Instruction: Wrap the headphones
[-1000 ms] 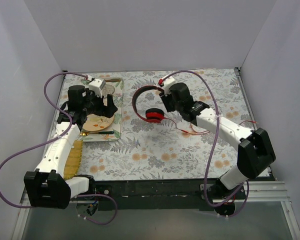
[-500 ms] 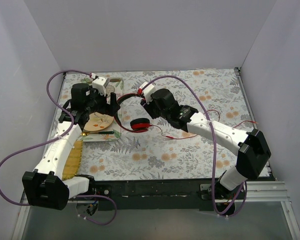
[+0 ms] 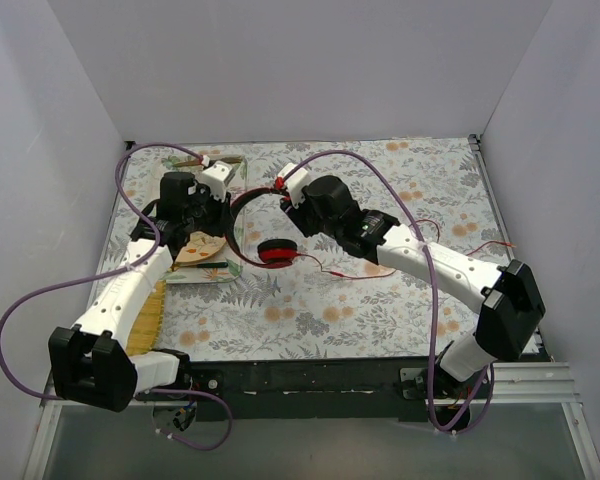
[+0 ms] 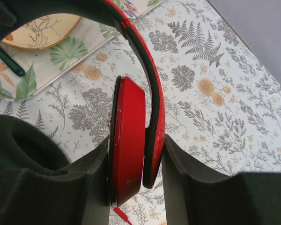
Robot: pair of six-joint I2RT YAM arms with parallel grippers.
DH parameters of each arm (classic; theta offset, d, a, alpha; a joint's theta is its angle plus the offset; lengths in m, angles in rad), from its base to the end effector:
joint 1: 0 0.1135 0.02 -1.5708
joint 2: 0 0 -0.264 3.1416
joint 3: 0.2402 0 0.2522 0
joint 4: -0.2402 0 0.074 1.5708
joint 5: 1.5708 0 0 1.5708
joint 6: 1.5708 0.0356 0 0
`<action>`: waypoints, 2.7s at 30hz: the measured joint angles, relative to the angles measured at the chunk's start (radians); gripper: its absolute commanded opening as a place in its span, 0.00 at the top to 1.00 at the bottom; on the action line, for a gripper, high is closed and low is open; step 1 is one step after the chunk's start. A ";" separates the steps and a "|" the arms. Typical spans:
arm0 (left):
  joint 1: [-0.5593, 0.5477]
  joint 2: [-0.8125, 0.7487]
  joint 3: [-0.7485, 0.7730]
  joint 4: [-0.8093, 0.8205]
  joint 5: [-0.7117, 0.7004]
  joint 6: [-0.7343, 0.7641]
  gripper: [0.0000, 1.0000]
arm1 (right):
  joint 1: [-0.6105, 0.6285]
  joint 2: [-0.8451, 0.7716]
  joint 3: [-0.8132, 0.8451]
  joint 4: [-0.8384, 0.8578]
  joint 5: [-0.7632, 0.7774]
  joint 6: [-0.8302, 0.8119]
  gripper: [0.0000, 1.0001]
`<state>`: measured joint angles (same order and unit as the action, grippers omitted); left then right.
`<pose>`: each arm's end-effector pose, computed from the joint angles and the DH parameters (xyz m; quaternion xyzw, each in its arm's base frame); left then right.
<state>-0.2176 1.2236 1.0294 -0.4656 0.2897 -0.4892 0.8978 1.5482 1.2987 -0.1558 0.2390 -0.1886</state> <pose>0.2590 -0.0677 0.3071 -0.0574 0.8891 -0.2723 0.3635 0.2347 0.2810 0.3323 -0.3723 0.7436 0.0964 0.5470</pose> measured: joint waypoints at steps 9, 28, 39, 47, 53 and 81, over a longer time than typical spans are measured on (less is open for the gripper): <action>0.012 0.063 0.033 -0.064 0.046 -0.065 1.00 | 0.003 -0.055 -0.001 0.001 -0.079 -0.018 0.21; 0.264 0.089 0.293 -0.097 0.255 -0.376 1.00 | -0.058 -0.484 -0.596 0.472 -0.374 -0.189 0.01; 0.264 0.057 0.442 -0.106 0.332 -0.465 1.00 | -0.158 -0.287 -0.684 0.608 -0.408 -0.200 0.02; 0.264 0.046 0.479 -0.103 0.357 -0.497 1.00 | -0.185 -0.197 -0.679 0.614 -0.374 -0.183 0.97; 0.263 0.043 0.469 -0.094 0.293 -0.449 1.00 | -0.196 -0.237 -0.658 0.541 -0.307 -0.157 0.99; -0.351 0.188 0.161 -0.041 -0.459 0.150 1.00 | -0.085 -0.146 0.183 -0.054 -0.070 -0.179 0.99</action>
<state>-0.5690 1.4120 1.1900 -0.5068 -0.1688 -0.3389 0.8131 1.4017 1.4822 -0.2096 0.1688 -0.3672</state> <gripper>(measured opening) 0.069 0.043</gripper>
